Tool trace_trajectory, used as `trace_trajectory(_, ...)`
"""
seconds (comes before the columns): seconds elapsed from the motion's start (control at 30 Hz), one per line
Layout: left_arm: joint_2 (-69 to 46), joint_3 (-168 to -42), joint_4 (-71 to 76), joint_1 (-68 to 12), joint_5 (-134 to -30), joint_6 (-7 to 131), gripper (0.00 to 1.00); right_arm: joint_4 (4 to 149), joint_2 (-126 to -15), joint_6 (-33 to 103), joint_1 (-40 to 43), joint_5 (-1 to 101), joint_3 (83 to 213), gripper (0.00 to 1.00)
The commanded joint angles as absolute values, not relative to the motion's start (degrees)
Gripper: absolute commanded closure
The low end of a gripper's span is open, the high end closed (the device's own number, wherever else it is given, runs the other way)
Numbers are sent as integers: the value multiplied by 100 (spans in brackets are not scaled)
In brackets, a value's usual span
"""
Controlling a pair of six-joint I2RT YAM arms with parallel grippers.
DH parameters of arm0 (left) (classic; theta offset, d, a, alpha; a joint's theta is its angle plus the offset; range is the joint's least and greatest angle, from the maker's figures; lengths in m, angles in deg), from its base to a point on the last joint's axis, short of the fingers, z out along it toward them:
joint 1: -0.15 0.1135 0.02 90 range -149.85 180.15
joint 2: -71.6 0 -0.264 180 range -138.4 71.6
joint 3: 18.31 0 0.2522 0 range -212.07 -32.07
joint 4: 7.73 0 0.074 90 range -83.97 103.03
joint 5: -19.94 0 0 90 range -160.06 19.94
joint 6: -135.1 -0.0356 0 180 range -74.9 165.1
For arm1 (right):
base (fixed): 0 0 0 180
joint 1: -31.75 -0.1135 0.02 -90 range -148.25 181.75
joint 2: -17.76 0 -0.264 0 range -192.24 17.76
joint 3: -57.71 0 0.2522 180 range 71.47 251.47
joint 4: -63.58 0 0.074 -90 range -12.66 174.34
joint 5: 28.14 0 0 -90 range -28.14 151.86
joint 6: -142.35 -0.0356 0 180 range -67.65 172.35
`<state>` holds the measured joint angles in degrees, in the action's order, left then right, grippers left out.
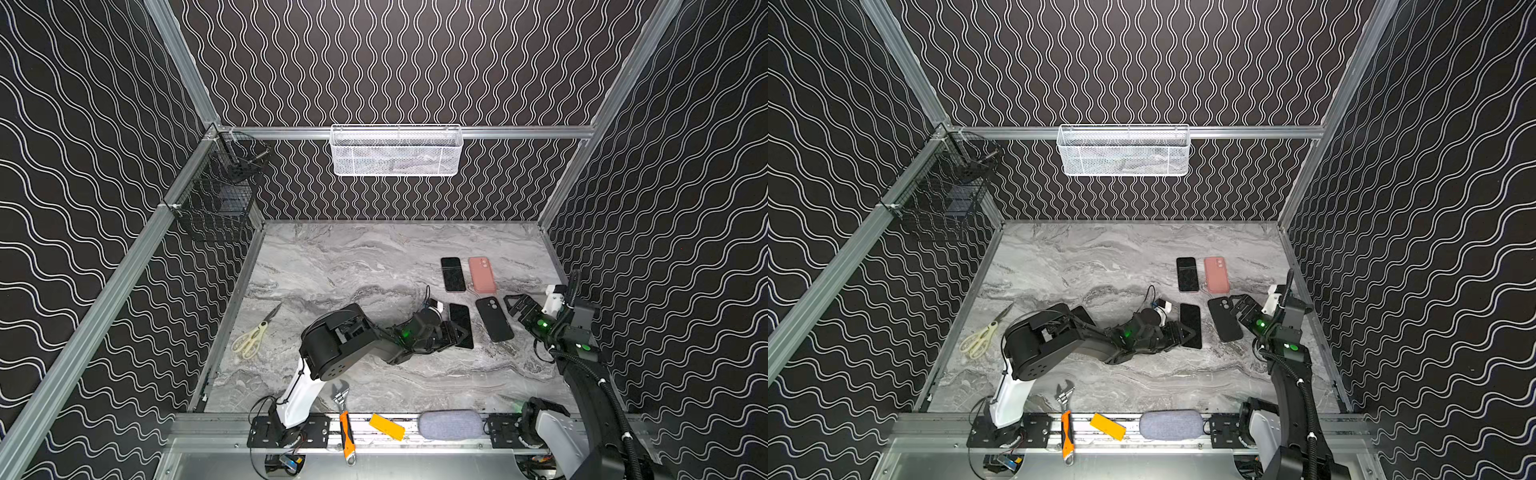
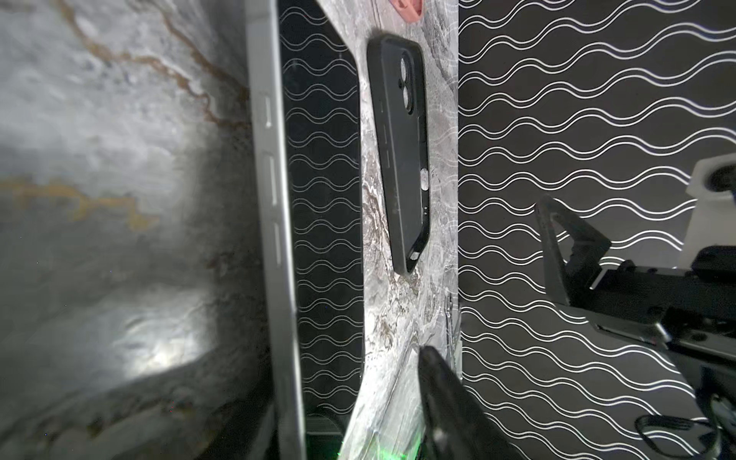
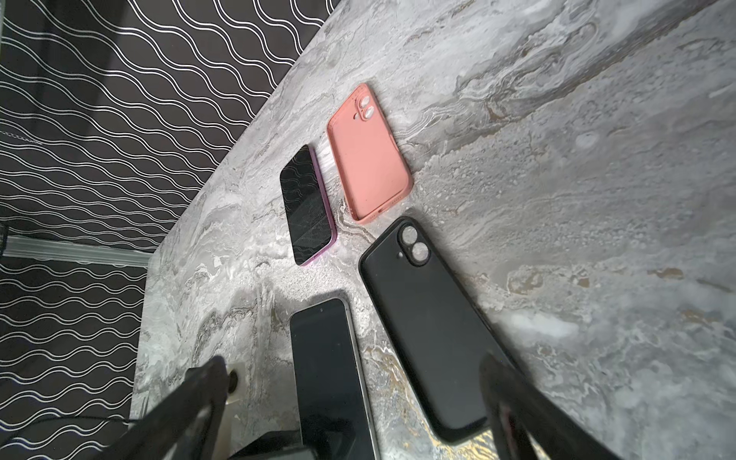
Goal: Take the phone out of the phone case
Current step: Place the phone at the center of the table.
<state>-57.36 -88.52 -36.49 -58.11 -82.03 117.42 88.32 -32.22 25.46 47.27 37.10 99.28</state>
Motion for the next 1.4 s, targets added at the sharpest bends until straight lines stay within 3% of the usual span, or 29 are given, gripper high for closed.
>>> trace_trajectory(0.0, -5597, -8935, -3291, -5799, -8011, 11353, 43, 8877, -3236, 2622, 4730, 3751, 9953, 1)
trace_trajectory(0.33, -5439, -9102, -2531, -5799, -7915, 11102, 21, 9227, -3193, 2835, 4717, 4171, 10099, 1)
trace_trajectory(0.73, -4957, -9096, -1783, -5803, -7739, 10805, 7, 9372, -3281, 2898, 4359, 4397, 10275, 1)
trace_trajectory(1.13, -2917, -8958, 125, -5113, -7470, 9910, 1, 9258, -3741, 2684, 1999, 5874, 10983, 1)
trace_trajectory(1.37, -1176, -8723, 1578, -3545, -7686, 9322, 1, 8955, -4370, 2761, 552, 6404, 11573, 1)
